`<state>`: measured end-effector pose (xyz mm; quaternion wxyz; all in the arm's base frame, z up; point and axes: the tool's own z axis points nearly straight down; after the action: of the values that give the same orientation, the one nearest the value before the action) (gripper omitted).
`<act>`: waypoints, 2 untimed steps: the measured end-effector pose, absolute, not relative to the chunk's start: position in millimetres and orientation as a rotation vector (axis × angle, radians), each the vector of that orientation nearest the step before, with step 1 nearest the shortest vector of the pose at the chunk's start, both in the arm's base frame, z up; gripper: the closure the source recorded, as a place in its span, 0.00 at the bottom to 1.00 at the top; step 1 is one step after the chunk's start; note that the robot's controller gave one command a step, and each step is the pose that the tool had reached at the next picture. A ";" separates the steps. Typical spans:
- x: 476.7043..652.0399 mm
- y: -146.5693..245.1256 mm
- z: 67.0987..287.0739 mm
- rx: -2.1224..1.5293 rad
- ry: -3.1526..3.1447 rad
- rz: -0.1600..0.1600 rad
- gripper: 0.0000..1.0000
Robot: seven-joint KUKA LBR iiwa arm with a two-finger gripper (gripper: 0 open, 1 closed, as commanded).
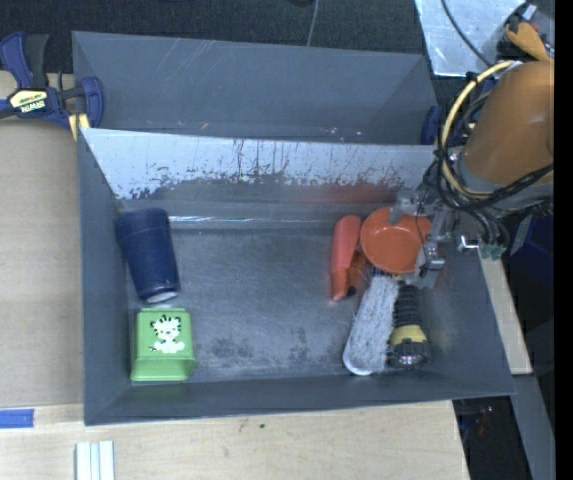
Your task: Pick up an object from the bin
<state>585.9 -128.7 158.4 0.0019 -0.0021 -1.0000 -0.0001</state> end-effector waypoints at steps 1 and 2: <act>587.4 -127.9 163.5 0.000 -3.146 0.001 0.00; 522.1 -127.9 97.0 0.481 -3.129 0.010 0.00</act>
Offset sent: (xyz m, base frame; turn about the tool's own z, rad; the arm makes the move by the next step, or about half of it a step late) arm -0.0903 0.0018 -0.0884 -0.3389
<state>522.1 -127.9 97.0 -0.0119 0.1521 -0.9883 0.0033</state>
